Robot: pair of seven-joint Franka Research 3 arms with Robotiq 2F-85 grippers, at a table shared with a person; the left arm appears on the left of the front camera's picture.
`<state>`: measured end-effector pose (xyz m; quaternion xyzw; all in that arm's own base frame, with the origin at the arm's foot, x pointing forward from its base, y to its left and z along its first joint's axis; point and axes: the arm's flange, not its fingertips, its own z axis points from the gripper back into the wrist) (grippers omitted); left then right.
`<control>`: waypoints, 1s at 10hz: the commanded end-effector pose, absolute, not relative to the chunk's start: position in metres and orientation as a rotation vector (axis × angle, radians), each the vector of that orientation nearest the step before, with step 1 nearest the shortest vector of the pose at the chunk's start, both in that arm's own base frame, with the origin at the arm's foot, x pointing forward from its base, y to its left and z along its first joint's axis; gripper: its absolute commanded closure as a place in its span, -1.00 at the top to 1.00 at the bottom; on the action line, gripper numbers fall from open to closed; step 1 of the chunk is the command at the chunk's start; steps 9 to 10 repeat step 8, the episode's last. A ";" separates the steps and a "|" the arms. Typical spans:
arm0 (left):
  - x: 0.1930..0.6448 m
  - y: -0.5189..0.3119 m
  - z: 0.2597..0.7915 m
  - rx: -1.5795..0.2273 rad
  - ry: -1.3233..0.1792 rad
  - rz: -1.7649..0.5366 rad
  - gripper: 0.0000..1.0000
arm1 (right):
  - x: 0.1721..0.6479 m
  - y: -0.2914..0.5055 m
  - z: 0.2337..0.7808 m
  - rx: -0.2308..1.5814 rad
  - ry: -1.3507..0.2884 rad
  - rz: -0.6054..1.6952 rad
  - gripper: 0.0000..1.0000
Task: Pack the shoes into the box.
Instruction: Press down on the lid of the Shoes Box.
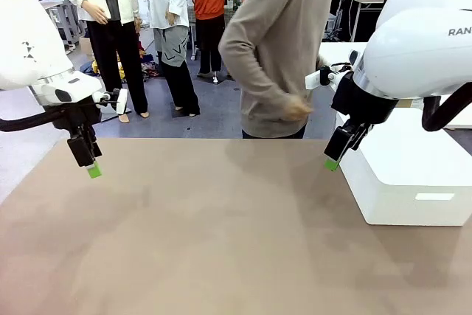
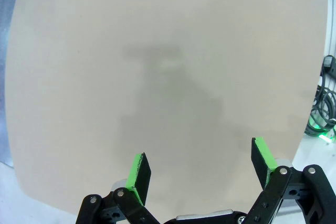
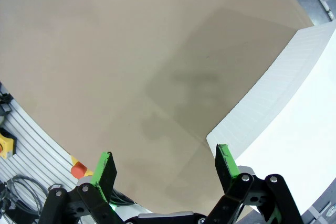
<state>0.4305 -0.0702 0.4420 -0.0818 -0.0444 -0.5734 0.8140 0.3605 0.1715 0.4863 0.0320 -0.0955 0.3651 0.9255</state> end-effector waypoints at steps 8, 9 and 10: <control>0.430 -0.069 0.443 -0.165 -0.095 -1.219 1.00 | 0.360 0.171 0.488 0.064 -0.192 0.754 1.00; 0.430 -0.069 0.443 -0.165 -0.095 -1.219 1.00 | 0.360 0.171 0.488 0.064 -0.192 0.754 1.00; 0.430 -0.069 0.443 -0.165 -0.095 -1.219 1.00 | 0.360 0.171 0.488 0.064 -0.192 0.754 1.00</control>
